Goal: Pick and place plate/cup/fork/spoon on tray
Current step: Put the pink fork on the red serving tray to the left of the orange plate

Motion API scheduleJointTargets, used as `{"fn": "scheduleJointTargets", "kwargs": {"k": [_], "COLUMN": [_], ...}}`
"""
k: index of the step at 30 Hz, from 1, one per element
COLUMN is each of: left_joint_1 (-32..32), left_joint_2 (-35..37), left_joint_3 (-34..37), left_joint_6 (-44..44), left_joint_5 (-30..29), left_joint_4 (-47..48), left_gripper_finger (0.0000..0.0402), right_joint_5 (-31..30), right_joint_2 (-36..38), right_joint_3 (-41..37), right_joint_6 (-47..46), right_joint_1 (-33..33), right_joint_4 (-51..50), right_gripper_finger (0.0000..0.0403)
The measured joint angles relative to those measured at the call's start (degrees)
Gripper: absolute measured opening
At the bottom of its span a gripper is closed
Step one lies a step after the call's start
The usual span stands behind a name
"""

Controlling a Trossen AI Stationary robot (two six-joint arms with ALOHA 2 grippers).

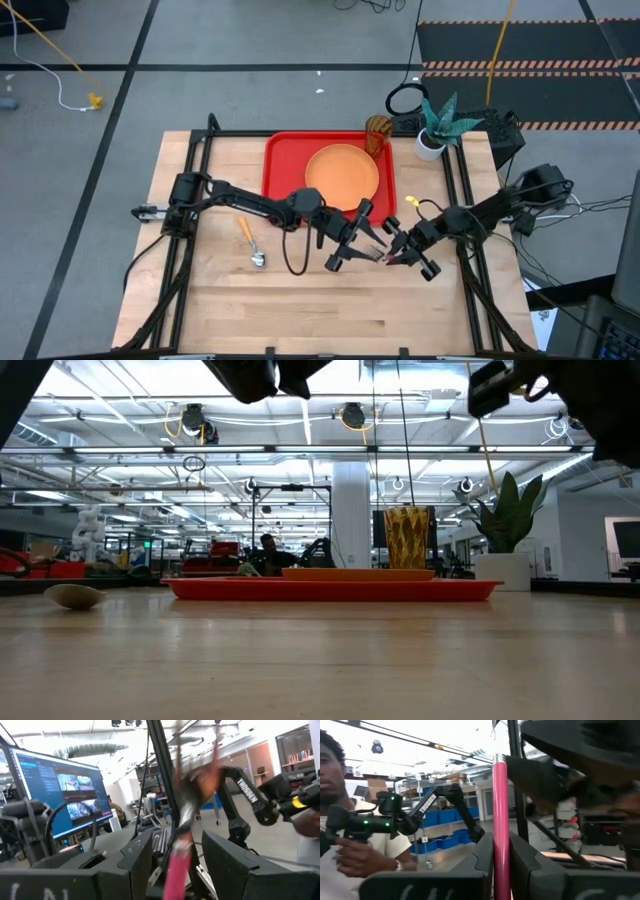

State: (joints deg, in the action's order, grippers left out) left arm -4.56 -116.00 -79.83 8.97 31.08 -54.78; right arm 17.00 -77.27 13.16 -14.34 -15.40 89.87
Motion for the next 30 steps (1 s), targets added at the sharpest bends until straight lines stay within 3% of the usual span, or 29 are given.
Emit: {"fn": "scheduleJointTargets", "kwargs": {"k": [9, 24, 30], "left_joint_1": [-0.4, -1.2, -1.2], "left_joint_2": [-0.2, -0.4, -0.4], "left_joint_3": [0.0, 0.0, 0.0], "left_joint_6": [2.6, 6.6, 7.5], "left_joint_5": [6.2, 9.8, 9.6], "left_joint_4": [0.6, 0.7, 0.9], "left_gripper_finger": [0.0174, 0.0174, 0.013], "right_joint_5": [3.0, 7.3, 7.3], "right_joint_2": [-4.7, -5.7, -5.7], "right_joint_3": [3.6, 4.7, 4.7], "right_joint_6": [-2.0, -5.8, -6.3], "right_joint_1": [1.3, 2.5, 2.7], "right_joint_4": [0.0, -0.1, -1.4], "right_gripper_finger": [0.0018, 0.0018, 0.0018]}}
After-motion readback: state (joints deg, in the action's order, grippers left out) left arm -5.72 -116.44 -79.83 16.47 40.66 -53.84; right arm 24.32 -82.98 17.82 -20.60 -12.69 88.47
